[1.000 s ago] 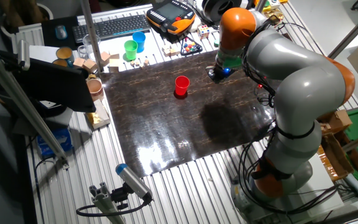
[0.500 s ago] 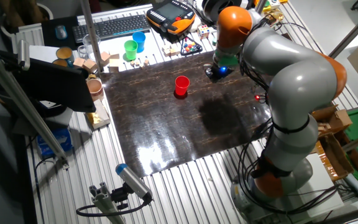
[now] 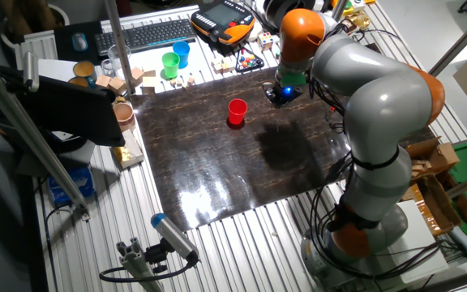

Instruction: Pick up the cup

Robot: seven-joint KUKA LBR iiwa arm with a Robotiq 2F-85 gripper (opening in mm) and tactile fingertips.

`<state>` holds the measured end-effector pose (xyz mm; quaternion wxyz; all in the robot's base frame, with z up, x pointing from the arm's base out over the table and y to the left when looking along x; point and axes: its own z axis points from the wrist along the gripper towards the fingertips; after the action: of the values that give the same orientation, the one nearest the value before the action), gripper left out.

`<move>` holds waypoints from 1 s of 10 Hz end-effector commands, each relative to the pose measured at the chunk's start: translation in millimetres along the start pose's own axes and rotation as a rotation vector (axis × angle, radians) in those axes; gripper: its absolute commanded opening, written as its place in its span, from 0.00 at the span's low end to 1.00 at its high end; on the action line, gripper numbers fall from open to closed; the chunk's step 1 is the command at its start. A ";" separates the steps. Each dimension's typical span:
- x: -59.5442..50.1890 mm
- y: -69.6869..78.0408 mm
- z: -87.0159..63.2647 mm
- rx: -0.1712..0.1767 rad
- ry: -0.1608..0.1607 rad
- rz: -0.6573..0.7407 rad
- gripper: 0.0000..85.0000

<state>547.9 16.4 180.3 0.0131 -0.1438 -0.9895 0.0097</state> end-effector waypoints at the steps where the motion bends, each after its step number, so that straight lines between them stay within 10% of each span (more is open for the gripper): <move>1: -1.0 0.2 1.4 0.000 0.000 0.013 0.01; 10: -5.3 1.6 5.2 -0.013 0.009 0.209 0.01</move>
<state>553.5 16.4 174.5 0.0167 -0.2452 -0.9693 0.0044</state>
